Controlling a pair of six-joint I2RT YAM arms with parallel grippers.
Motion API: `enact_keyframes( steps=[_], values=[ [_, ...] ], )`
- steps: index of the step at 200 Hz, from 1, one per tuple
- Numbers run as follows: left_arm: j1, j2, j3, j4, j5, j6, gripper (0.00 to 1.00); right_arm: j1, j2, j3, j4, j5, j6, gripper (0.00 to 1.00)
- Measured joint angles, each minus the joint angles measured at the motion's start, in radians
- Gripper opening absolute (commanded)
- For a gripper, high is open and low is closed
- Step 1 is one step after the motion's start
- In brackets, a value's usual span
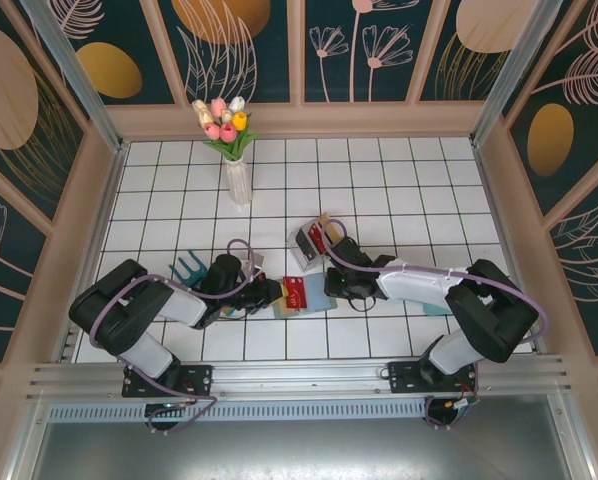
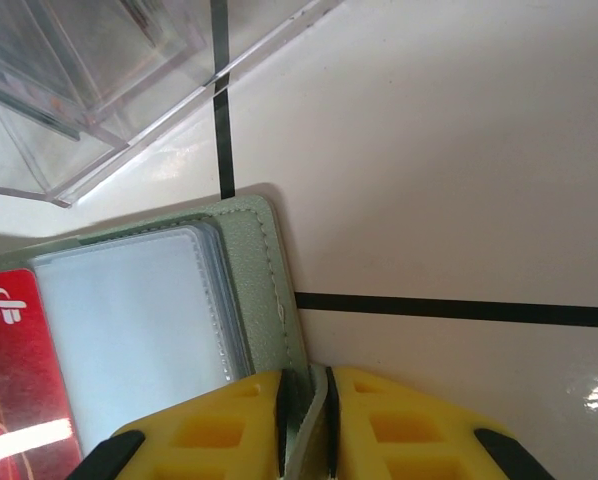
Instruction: Put the credit cards into the card holder
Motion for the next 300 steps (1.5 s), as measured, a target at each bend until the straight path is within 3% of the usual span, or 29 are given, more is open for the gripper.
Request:
enact_keyframes(
  steps=[131,213,267,300],
  values=[
    [-0.059,0.079,0.058,0.047,-0.010,-0.052,0.00,-0.001,0.009,0.000,0.030,-0.018,0.004,0.18],
    [-0.103,0.122,0.104,0.029,-0.087,-0.088,0.00,-0.006,0.000,-0.028,0.081,-0.057,0.050,0.15],
    [-0.116,0.139,0.108,0.041,-0.107,-0.098,0.06,-0.014,-0.016,-0.057,0.120,-0.077,0.076,0.16],
    [-0.118,0.132,0.118,0.021,-0.109,-0.087,0.18,-0.014,-0.020,-0.058,0.110,-0.076,0.080,0.22]
  ],
)
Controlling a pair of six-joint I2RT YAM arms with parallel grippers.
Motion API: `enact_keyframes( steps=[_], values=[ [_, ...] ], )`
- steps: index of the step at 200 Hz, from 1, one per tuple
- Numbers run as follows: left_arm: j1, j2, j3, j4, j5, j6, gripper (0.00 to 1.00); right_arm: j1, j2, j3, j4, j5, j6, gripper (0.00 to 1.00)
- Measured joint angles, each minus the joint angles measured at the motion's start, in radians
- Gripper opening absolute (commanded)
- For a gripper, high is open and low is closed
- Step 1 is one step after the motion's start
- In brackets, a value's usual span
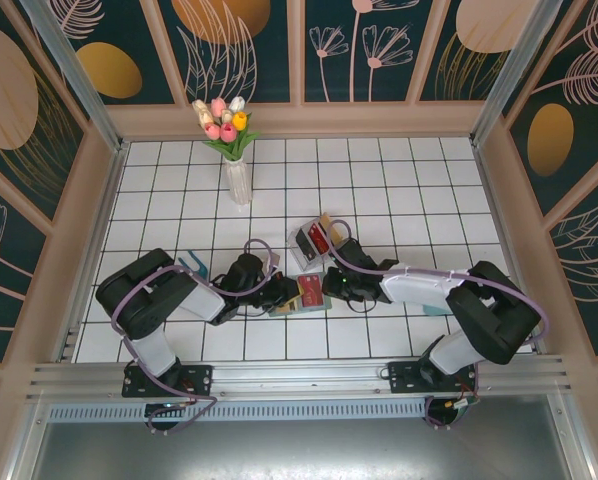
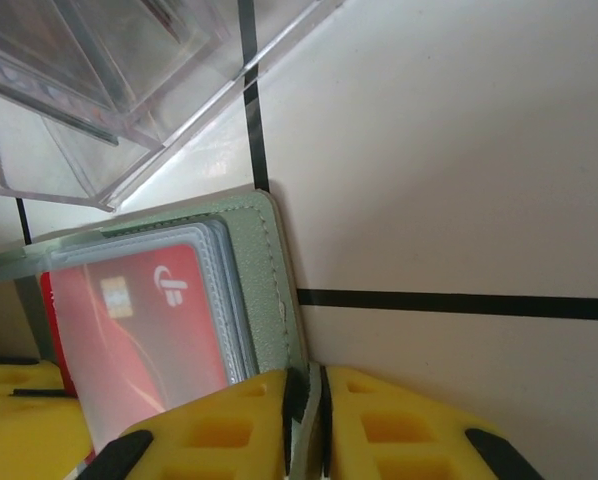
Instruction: Put the credit cards into the card holder
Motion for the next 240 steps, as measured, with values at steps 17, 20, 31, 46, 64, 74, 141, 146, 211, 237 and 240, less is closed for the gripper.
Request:
enact_keyframes(
  steps=[17,20,31,46,64,74,141,146,211,237,240],
  values=[
    [-0.006,-0.031,0.007,-0.047,-0.018,0.014,0.27,-0.003,-0.010,0.000,-0.019,-0.001,-0.003,0.30],
    [-0.006,-0.040,0.008,-0.058,-0.022,0.023,0.28,-0.004,-0.014,0.000,-0.024,-0.002,0.000,0.32],
    [-0.010,-0.072,0.011,-0.104,-0.037,0.034,0.31,-0.010,-0.033,0.000,-0.045,0.000,-0.007,0.37],
    [-0.010,-0.111,0.015,-0.167,-0.058,0.058,0.37,-0.030,-0.066,0.003,-0.074,0.003,-0.010,0.46],
    [-0.010,-0.147,0.031,-0.245,-0.080,0.085,0.42,-0.054,-0.105,0.018,-0.105,0.002,-0.032,0.53],
    [-0.010,-0.160,0.042,-0.280,-0.088,0.104,0.44,-0.064,-0.126,0.032,-0.118,0.003,-0.038,0.54],
    [-0.010,-0.306,0.108,-0.551,-0.202,0.190,0.54,-0.069,-0.141,0.213,-0.204,0.060,-0.158,0.49],
    [-0.010,-0.319,0.113,-0.568,-0.216,0.192,0.55,-0.065,-0.128,0.235,-0.209,0.067,-0.167,0.48],
    [0.138,-0.385,0.114,-0.597,-0.249,0.184,0.60,0.021,0.219,0.569,-0.322,0.251,-0.359,0.44],
    [0.184,-0.364,0.114,-0.572,-0.232,0.168,0.60,0.031,0.307,0.640,-0.366,0.309,-0.415,0.43],
    [0.186,-0.361,0.115,-0.569,-0.231,0.166,0.60,0.032,0.317,0.649,-0.370,0.317,-0.423,0.43]
  ],
)
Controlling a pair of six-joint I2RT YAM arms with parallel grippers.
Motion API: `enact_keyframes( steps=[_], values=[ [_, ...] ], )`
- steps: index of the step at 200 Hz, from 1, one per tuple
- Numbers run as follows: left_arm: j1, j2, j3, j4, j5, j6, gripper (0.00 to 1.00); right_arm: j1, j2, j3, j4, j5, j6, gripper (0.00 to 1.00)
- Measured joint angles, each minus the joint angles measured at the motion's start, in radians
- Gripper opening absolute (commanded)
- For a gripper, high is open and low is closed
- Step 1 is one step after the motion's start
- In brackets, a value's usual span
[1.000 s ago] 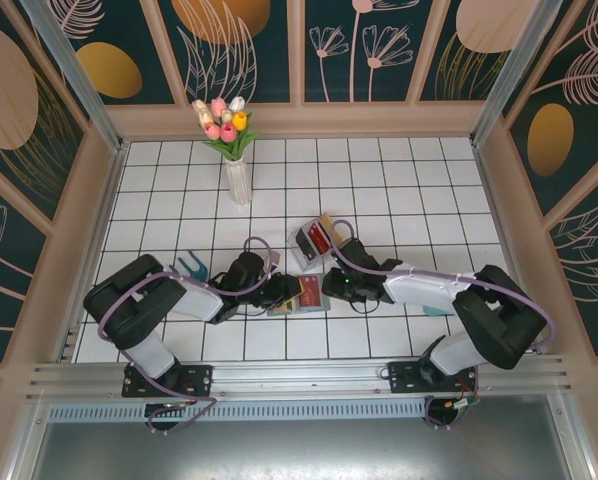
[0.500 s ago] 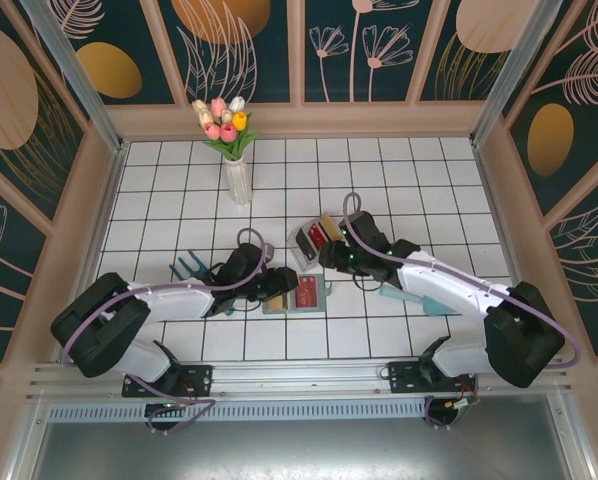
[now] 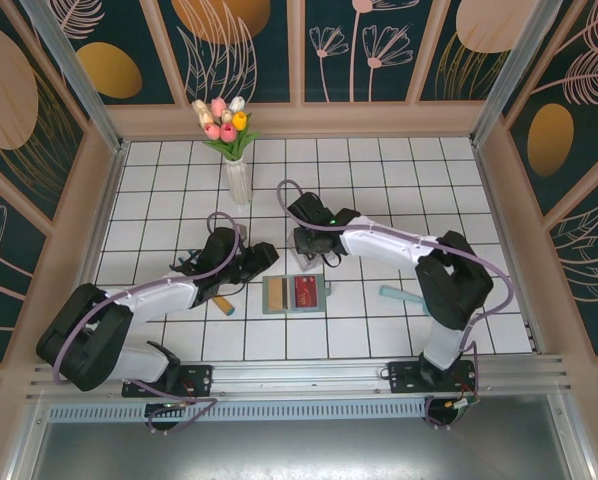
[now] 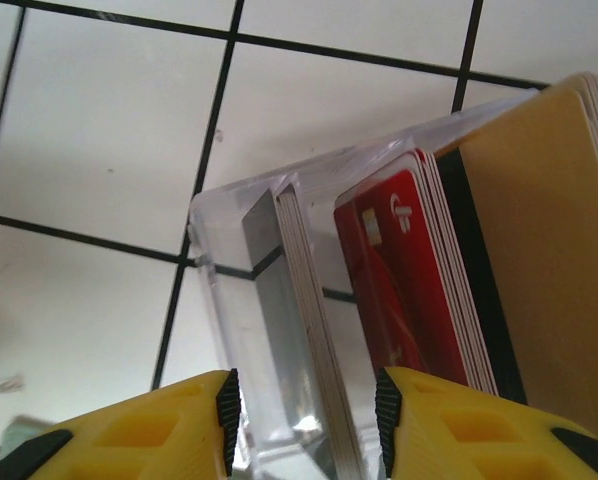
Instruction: Put the credit cards into the card holder
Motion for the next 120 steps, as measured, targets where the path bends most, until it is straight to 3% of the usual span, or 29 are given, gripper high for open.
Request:
enact_keyframes(
  steps=[120],
  values=[
    [0.027,0.085,0.001,0.097,0.035,-0.060,0.60,0.060,0.172,0.147,-0.117,0.211,-0.083,0.44]
  ],
)
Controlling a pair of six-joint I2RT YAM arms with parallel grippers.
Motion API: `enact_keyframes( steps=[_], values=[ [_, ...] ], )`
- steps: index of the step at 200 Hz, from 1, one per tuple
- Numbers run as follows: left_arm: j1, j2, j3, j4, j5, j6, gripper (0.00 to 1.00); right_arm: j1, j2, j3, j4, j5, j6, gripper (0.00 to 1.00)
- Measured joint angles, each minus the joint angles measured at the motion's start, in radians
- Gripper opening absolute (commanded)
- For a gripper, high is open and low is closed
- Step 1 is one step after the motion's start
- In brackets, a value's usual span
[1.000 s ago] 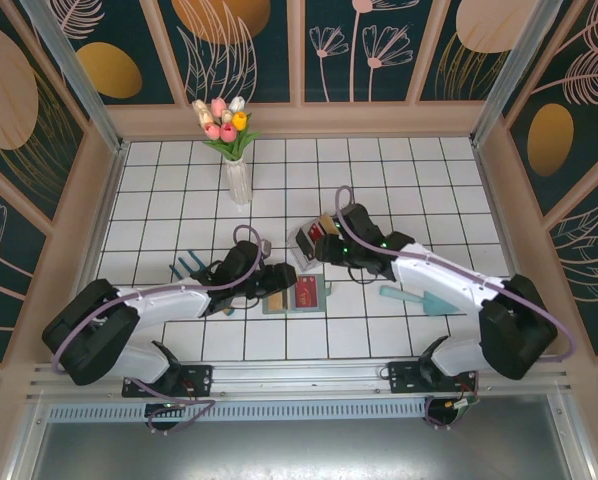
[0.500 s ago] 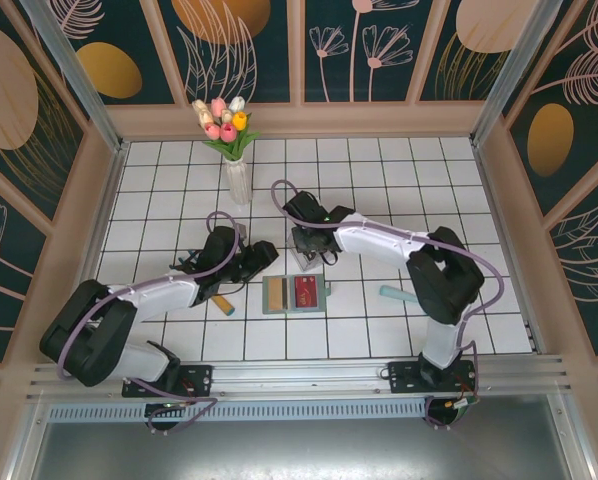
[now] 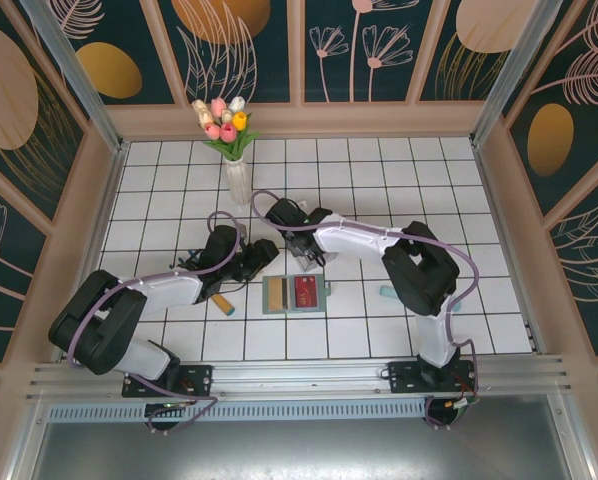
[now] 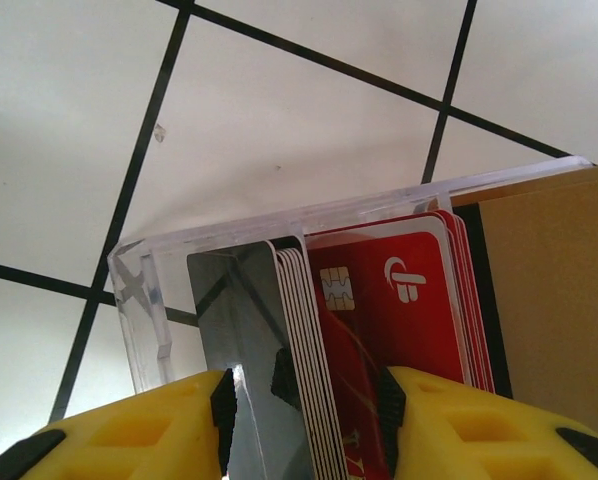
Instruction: Put the credit cards into the card holder
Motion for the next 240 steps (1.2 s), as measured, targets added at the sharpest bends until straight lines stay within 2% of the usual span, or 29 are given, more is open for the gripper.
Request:
enact_keyframes(
  steps=[87,152,163,180,190,221,230,240],
  values=[
    [0.000,0.000,0.000,0.021,0.016,-0.003,0.60,0.008,0.000,0.006,-0.036,0.093,-0.004,0.26],
    [0.000,0.003,0.000,0.021,0.019,-0.003,0.60,0.009,-0.010,0.006,-0.050,0.106,-0.004,0.25],
    [0.000,0.003,0.000,0.021,0.021,-0.003,0.60,0.009,-0.019,0.006,-0.053,0.113,-0.006,0.20],
    [0.000,0.003,0.000,0.021,0.021,-0.003,0.60,0.009,-0.031,0.006,-0.055,0.119,-0.005,0.19],
    [0.000,0.003,0.000,0.021,0.022,-0.003,0.60,0.009,-0.035,0.006,-0.055,0.120,-0.008,0.14],
    [0.000,0.003,0.000,0.021,0.026,-0.003,0.60,0.009,-0.036,0.006,-0.055,0.118,-0.006,0.11],
    [0.000,0.003,0.000,0.021,0.026,-0.003,0.60,0.009,-0.036,0.006,-0.055,0.117,-0.007,0.06],
    [0.000,0.003,0.000,0.021,0.026,-0.003,0.60,0.009,-0.036,0.005,-0.054,0.112,-0.006,0.05]
  ],
)
